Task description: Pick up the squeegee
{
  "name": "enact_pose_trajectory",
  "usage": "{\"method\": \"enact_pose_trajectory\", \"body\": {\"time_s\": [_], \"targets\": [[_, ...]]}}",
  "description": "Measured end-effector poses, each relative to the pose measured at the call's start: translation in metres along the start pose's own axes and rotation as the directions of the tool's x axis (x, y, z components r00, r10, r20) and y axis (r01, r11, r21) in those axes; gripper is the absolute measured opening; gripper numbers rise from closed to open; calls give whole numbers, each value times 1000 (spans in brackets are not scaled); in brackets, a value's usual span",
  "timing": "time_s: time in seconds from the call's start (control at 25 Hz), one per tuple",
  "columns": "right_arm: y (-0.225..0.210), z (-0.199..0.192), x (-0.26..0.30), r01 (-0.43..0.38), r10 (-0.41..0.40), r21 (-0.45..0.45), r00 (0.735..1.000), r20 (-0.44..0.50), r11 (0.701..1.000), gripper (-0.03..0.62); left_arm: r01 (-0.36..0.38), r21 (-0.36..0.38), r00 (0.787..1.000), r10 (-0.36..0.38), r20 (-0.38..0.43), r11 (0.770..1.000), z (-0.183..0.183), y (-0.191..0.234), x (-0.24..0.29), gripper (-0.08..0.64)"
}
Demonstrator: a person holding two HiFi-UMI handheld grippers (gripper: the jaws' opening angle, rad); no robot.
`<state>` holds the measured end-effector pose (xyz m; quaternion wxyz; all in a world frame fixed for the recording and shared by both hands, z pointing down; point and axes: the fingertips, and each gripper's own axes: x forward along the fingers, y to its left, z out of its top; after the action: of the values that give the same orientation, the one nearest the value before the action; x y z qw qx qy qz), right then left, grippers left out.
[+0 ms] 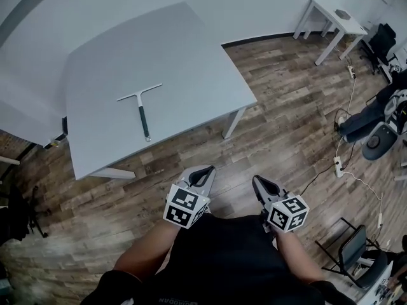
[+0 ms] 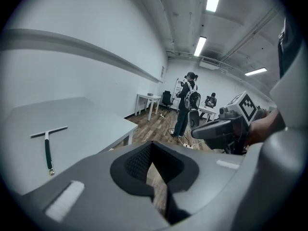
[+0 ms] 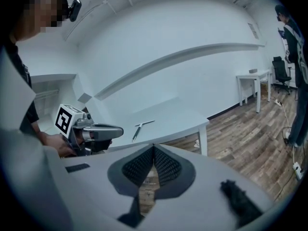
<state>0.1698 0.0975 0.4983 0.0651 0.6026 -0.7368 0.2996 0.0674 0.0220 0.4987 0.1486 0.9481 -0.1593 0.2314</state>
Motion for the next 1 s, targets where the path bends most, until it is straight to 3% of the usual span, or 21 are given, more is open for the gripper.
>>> {"method": "enact_pose_trajectory", "body": {"time_s": [0.4,1.0], "targets": [[80,7,65,-176,167,-100,982,-89,979,5,-182,-103,982,186,28,978,-34,67,-80,6],[170,5,113,-401,358,-205,908,-216,893,5,-393,-272,906,420,47,879,-81,100,-171,6]]}}
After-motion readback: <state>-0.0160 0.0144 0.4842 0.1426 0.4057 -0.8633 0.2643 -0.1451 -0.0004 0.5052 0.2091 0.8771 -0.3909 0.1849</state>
